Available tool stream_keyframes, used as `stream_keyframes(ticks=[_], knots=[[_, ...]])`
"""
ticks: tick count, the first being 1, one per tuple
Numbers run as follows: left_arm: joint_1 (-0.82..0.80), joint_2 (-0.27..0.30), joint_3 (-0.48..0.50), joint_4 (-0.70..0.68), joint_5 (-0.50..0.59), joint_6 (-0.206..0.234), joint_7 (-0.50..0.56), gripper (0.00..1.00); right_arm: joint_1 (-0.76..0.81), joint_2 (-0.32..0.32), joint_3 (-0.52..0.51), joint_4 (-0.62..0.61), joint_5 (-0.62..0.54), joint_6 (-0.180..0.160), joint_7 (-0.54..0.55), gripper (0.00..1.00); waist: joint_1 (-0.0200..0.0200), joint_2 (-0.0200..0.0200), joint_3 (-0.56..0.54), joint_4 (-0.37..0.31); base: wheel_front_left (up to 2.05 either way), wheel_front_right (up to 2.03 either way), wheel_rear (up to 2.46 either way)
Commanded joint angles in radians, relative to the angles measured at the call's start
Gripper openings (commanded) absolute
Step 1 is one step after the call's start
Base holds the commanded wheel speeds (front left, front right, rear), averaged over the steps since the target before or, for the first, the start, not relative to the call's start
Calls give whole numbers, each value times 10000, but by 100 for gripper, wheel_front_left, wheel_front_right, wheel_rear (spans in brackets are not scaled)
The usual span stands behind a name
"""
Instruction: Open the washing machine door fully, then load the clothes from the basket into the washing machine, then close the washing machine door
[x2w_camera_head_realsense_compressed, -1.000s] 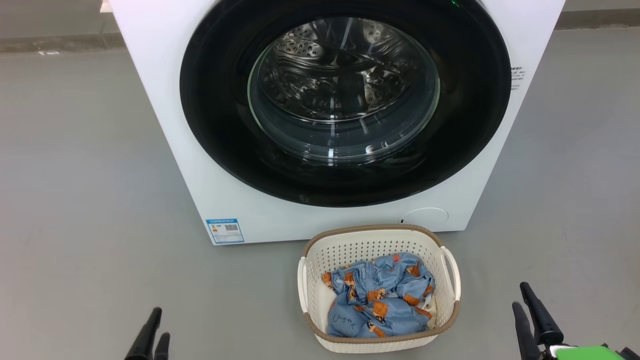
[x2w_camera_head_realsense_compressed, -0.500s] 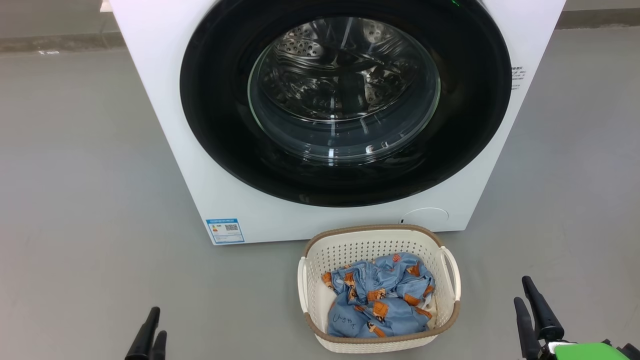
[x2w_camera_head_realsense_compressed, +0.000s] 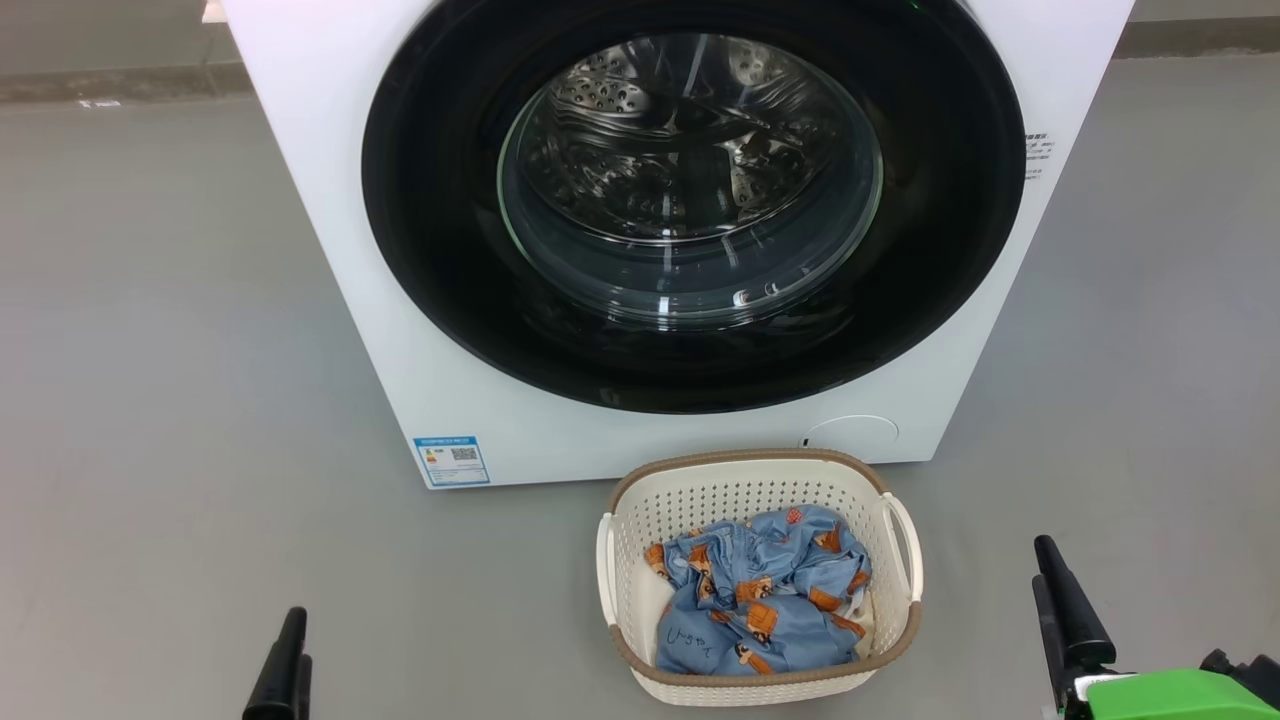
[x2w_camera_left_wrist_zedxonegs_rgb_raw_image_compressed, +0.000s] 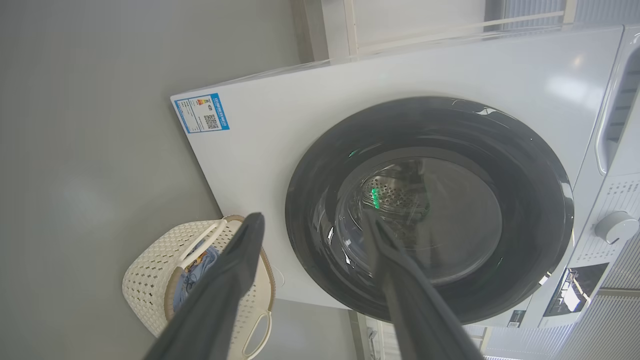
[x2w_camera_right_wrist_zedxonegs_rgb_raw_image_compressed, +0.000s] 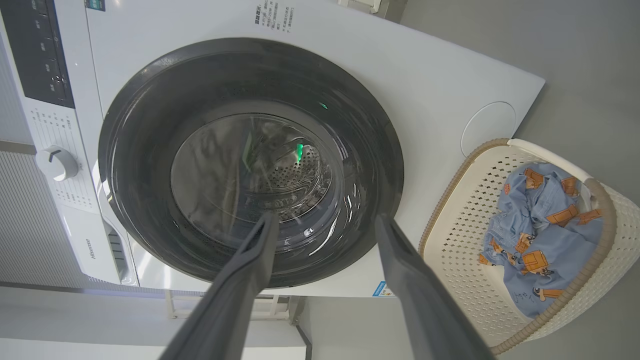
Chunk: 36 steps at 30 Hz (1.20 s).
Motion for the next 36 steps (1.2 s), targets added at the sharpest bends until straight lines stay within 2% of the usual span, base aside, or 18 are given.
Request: stream_keyframes(ticks=[1, 19, 36], knots=[[-81, 175, 134, -327, 237, -50, -113, 100, -162, -148, 134, -344, -288, 5, -90, 100, -1, -1, -1, 2, 0, 0, 0], [74, 222, 480, -678, 2919, -63, -641, 100, -156, -498, 785, -848, -4031, 7, -616, 100, -1, -1, -30, 23, 0, 0, 0], [287, 265, 529, -982, 5536, -67, -1112, 100, -222, -763, 1262, -173, -6901, 9, -1084, 100, -1, -1, -21, -25, 0, 0, 0]])
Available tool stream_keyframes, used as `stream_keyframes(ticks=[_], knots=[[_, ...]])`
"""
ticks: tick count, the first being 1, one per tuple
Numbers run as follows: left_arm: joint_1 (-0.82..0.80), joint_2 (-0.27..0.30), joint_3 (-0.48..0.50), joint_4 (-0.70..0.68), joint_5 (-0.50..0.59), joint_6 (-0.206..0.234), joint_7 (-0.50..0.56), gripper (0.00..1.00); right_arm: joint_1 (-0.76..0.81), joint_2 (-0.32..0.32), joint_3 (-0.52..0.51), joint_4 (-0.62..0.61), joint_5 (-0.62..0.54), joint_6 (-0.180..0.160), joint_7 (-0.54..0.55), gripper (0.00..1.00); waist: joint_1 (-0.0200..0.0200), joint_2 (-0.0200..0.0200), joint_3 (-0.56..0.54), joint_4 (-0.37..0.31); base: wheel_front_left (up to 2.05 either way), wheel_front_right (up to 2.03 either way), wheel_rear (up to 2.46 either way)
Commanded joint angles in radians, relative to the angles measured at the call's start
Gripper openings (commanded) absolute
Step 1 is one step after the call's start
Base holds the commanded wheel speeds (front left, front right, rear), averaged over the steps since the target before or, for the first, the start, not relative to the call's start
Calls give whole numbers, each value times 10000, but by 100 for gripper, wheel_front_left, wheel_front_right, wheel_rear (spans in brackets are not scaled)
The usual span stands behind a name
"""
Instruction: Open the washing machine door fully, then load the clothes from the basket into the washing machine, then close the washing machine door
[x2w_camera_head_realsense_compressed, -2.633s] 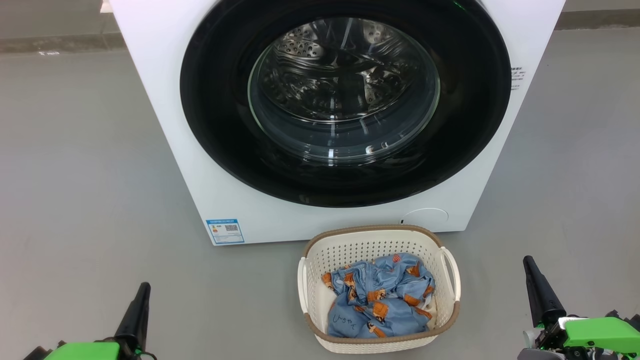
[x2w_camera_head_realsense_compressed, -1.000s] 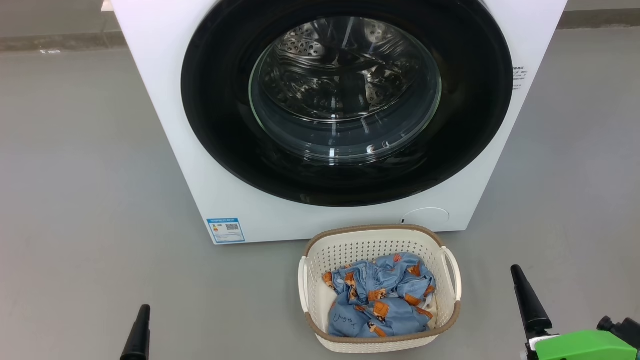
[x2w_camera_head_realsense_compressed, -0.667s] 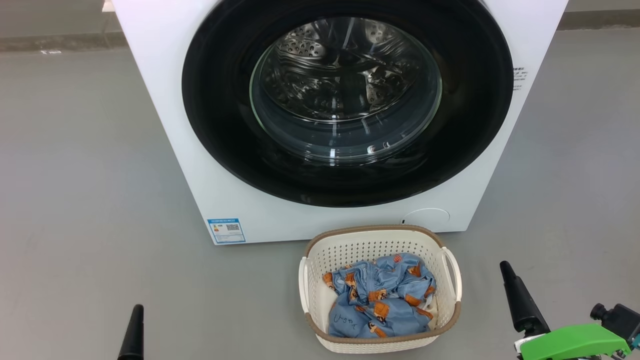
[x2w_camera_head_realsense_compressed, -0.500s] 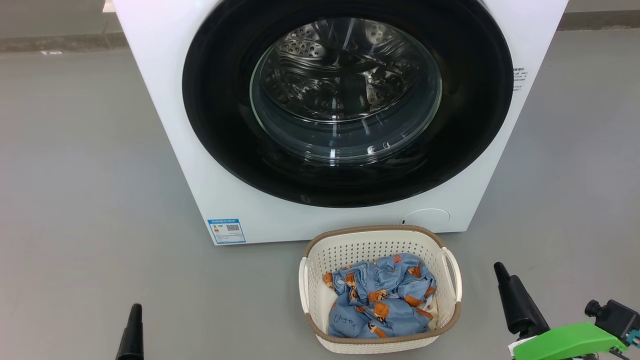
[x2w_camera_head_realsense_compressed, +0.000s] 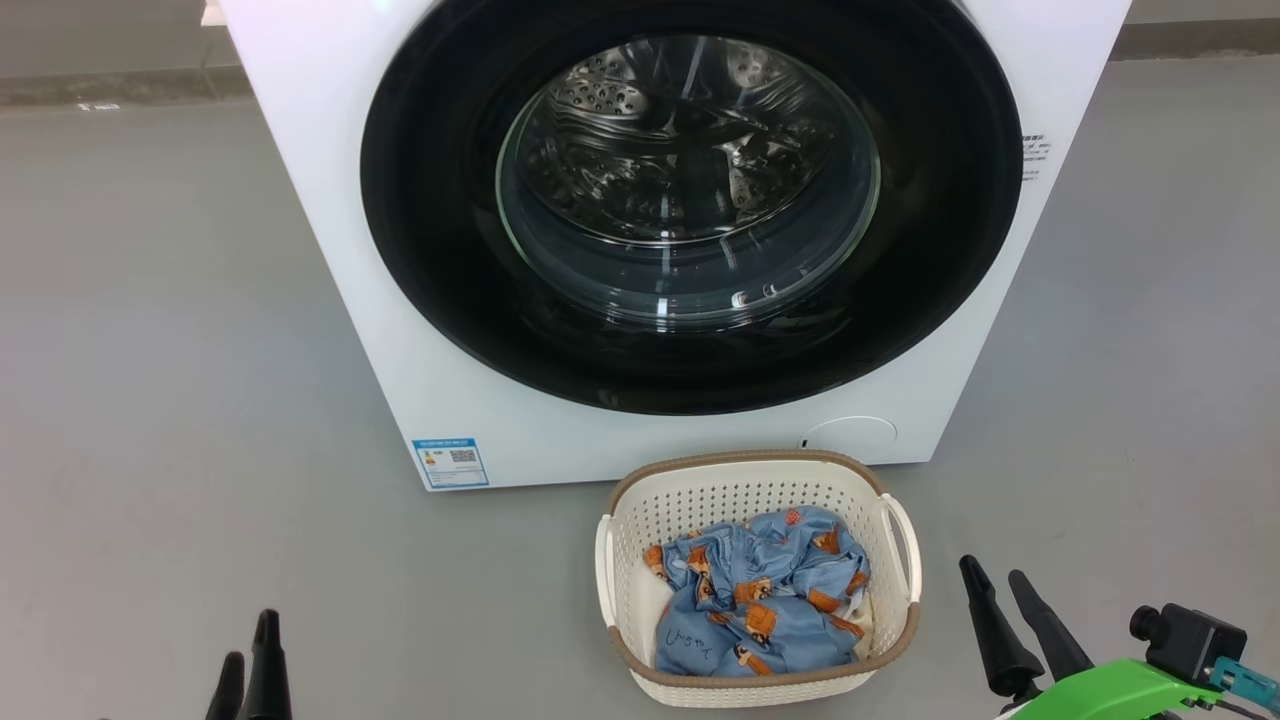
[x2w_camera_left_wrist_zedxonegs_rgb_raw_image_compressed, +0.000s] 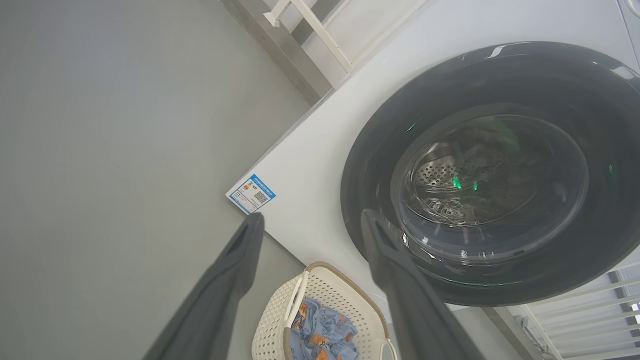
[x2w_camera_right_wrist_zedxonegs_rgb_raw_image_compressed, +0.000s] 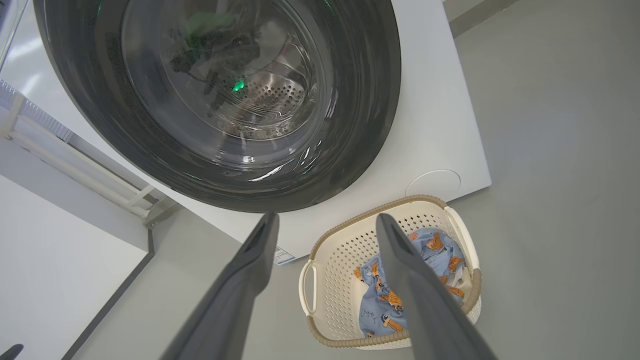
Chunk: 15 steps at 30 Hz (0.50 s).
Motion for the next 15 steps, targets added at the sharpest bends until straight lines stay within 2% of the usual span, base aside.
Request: stream_keyframes(ticks=[1, 15], knots=[[-116, 187, 191, -365, 388, -61, -146, 100, -254, -153, 171, -209, -370, 9, -178, 100, -1, -1, 1, -5, 0, 0, 0], [81, 224, 182, -633, 2201, -45, -556, 100, -259, -183, 150, -210, -2323, 11, -587, 100, -1, -1, 28, 44, 0, 0, 0]])
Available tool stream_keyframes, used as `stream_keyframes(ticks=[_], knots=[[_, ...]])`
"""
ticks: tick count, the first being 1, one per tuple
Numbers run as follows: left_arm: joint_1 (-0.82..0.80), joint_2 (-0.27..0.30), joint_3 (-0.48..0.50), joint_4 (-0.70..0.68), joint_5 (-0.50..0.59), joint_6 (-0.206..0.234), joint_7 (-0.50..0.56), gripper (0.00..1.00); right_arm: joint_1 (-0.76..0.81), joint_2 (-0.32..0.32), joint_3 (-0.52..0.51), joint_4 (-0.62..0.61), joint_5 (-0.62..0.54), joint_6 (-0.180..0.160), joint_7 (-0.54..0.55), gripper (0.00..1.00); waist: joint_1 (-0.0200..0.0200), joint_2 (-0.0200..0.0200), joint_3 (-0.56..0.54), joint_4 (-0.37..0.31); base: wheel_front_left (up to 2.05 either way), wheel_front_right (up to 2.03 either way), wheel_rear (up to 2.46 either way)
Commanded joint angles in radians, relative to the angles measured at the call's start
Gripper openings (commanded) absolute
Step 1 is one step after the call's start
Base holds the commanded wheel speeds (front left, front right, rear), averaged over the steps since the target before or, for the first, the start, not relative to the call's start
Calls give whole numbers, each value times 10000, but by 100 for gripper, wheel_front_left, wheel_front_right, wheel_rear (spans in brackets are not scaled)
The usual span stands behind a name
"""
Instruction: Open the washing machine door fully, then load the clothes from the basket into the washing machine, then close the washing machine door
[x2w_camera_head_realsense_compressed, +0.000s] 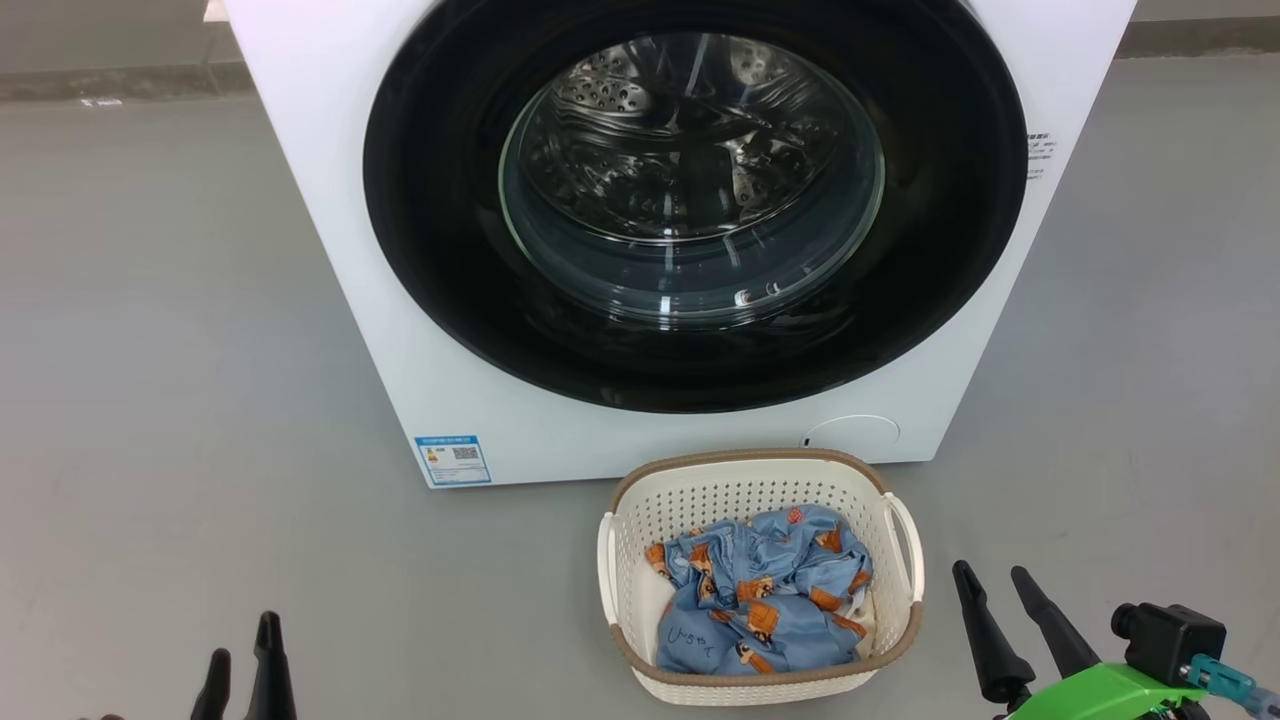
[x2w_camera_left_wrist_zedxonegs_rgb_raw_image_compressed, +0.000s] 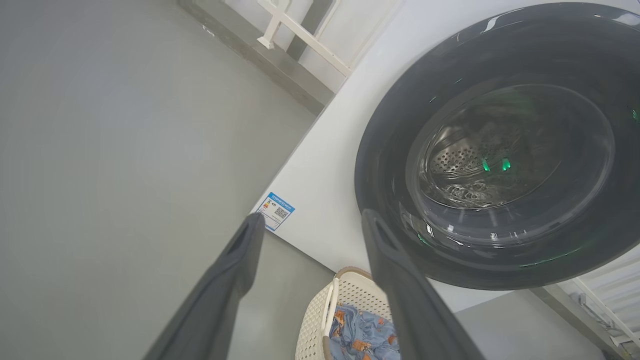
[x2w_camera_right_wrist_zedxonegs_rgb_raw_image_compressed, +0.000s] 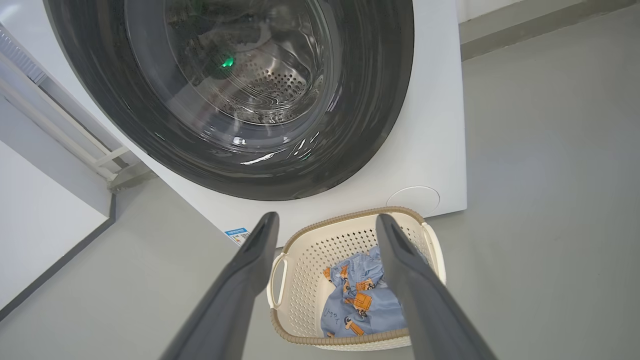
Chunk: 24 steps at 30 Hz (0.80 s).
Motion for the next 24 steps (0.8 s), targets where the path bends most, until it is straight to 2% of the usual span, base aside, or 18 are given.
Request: stream_keyframes(ticks=[1, 19, 24], knots=[[-112, 205, 208, -335, 369, -46, -162, 100, -248, -147, 147, -282, -393, 11, -198, 100, -1, -1, 4, 12, 0, 0, 0], [68, 251, 360, -445, 2001, -73, -662, 100, -166, -135, 212, -526, -2558, 14, -695, 100, -1, -1, 74, 1, 0, 0, 0], [123, 267, 378, -540, 2787, -82, -838, 100, -137, -159, 283, -618, -3353, 15, -871, 100, -1, -1, 106, 4, 0, 0, 0]])
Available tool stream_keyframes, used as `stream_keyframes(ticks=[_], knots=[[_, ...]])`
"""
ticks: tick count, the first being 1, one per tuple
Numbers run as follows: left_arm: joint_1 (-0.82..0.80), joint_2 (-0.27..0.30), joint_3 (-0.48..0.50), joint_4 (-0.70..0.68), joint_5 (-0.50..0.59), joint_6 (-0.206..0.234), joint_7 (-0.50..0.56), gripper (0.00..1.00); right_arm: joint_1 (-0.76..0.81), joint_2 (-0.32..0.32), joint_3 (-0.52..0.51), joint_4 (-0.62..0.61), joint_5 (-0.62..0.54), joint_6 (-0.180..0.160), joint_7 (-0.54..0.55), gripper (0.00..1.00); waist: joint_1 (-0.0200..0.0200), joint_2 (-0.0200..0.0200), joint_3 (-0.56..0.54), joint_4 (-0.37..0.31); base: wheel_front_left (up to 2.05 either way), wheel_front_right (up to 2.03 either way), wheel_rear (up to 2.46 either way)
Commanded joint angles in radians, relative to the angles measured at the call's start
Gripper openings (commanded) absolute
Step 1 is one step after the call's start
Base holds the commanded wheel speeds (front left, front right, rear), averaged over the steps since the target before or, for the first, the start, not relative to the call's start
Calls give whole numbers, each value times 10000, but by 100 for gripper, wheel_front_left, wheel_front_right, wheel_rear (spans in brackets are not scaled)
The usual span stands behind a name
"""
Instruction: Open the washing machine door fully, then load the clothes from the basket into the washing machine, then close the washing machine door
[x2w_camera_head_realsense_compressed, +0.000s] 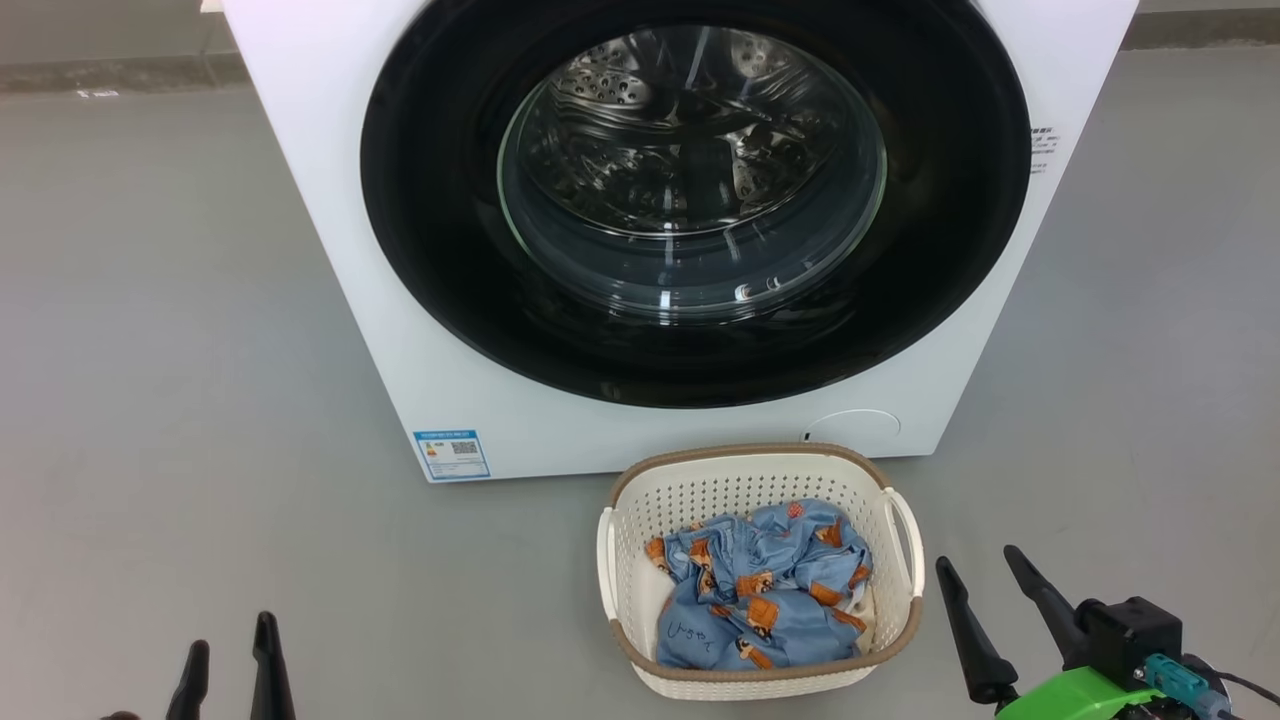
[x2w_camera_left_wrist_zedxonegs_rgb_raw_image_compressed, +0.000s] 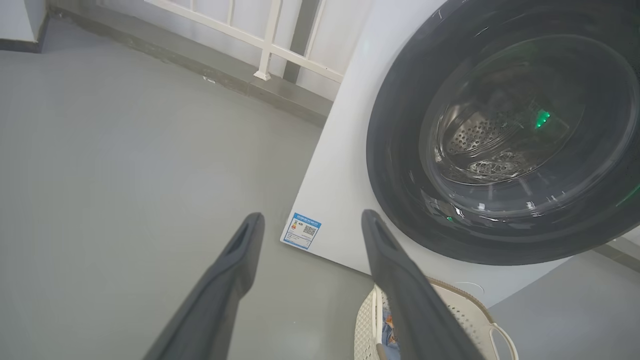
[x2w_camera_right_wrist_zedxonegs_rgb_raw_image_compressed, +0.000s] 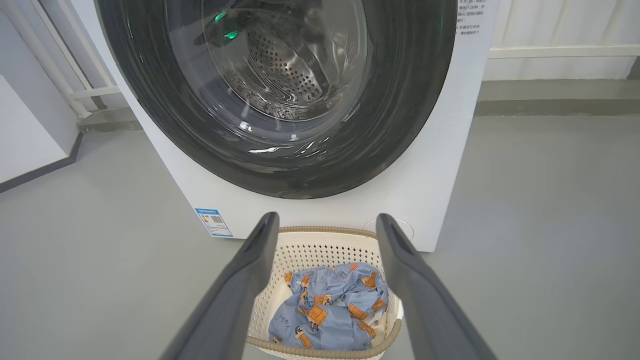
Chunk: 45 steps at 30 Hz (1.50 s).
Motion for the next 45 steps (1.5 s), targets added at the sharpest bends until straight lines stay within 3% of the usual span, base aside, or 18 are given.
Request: stream_keyframes(ticks=[1, 20, 45], knots=[[-83, 209, 298, -325, 277, -42, -119, 100, -140, -151, 247, -292, -286, 15, -156, 100, 0, 0, 7, 2, 0, 0, 0], [153, 262, 419, -663, 3022, -66, -701, 100, -107, -114, 192, -556, -2838, 17, -736, 100, 0, 0, 38, -10, 0, 0, 0], [176, 262, 488, -556, 2925, -70, -701, 100, 14, 170, -230, -612, -2679, 17, -736, 100, 0, 0, -22, -64, 0, 1, -1]])
